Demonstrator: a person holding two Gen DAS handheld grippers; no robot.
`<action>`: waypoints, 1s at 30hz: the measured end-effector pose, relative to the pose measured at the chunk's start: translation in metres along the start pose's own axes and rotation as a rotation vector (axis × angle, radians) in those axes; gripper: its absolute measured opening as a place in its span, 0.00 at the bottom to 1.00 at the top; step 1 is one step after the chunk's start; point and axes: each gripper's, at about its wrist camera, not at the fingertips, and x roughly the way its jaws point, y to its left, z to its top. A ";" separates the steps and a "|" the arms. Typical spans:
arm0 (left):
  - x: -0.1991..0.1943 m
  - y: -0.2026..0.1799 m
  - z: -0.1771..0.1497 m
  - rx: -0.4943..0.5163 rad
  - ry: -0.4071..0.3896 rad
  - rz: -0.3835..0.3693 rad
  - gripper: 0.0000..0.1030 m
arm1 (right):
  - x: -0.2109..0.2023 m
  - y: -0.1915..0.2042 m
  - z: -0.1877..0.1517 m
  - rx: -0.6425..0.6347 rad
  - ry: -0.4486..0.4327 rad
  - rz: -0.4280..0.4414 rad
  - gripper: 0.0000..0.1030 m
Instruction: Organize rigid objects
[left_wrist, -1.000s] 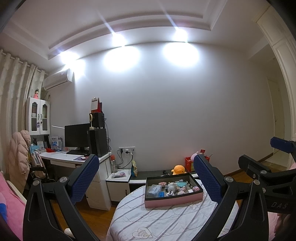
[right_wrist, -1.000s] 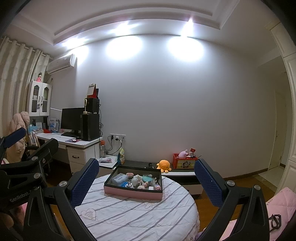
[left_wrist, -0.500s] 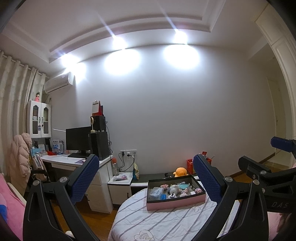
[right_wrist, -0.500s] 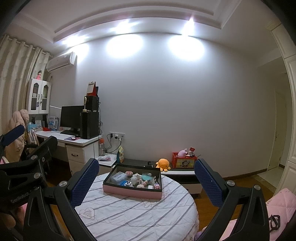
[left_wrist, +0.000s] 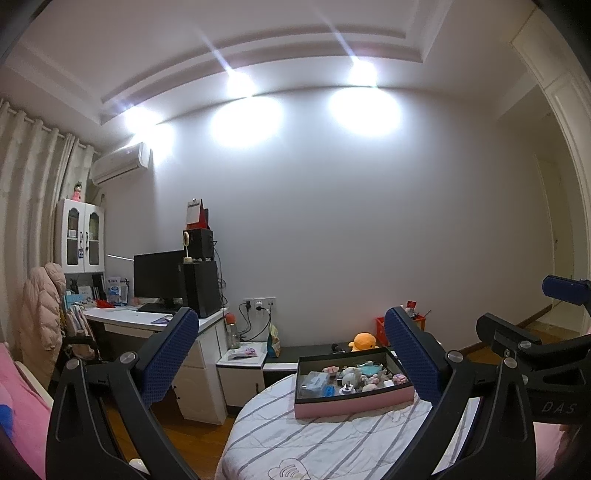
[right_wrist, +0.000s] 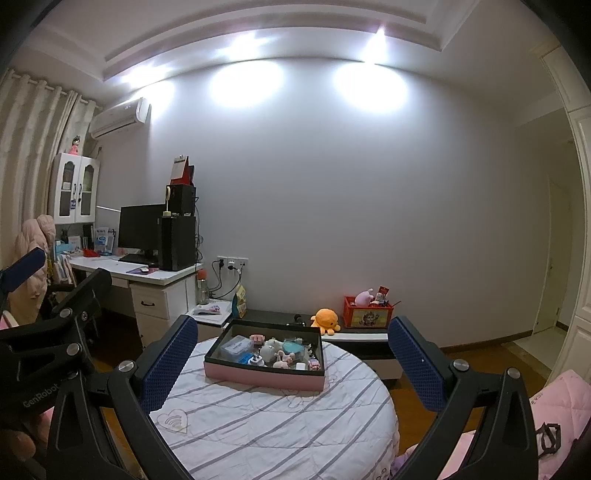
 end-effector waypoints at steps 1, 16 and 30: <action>0.001 0.001 -0.001 -0.002 0.002 0.000 0.99 | 0.001 0.000 -0.001 0.000 0.002 0.001 1.00; 0.013 0.002 -0.004 -0.010 0.015 -0.013 0.99 | 0.012 -0.002 0.000 0.005 0.018 -0.004 1.00; 0.027 0.001 -0.003 -0.014 0.006 -0.022 1.00 | 0.023 -0.001 0.001 0.022 0.024 -0.010 1.00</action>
